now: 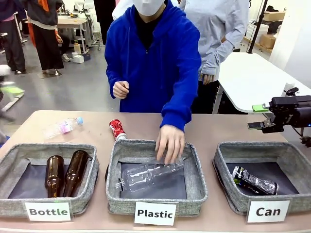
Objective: Sort the can waste into the basket.
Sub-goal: Pick up the can waste from the table and place it in the right Fabric basket.
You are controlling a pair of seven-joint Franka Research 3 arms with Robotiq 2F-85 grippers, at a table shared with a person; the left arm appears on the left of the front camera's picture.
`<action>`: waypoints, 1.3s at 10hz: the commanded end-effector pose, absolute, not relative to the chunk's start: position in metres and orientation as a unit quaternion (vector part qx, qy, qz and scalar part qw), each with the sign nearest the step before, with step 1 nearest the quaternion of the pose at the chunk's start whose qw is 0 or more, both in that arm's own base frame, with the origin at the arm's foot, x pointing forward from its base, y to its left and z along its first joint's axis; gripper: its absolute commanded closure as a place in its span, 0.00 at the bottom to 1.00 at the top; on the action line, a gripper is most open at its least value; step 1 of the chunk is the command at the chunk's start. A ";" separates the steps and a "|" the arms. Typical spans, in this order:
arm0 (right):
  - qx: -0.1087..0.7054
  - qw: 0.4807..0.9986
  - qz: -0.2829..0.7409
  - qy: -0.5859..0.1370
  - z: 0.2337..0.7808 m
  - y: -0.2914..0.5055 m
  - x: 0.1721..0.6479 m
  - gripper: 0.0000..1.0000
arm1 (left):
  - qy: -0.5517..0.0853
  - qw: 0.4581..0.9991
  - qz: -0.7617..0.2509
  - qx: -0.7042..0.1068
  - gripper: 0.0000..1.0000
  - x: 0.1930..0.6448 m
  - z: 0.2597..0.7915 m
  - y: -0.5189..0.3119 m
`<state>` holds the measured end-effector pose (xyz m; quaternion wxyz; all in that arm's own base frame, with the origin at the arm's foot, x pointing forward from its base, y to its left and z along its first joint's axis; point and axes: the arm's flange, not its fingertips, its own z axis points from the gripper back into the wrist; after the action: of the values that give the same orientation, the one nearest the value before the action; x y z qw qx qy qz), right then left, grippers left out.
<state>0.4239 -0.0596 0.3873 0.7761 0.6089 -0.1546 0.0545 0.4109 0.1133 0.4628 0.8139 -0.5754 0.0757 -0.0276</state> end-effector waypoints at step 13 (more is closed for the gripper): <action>0.612 0.773 0.054 -0.161 0.391 -0.060 0.427 0.00 | 0.109 0.894 -0.043 -0.432 0.00 0.496 0.448 -0.101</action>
<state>0.4247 -0.0598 0.3882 0.7763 0.6084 -0.1553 0.0553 0.5070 -0.1051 0.4429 0.8961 -0.4269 0.1116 -0.0472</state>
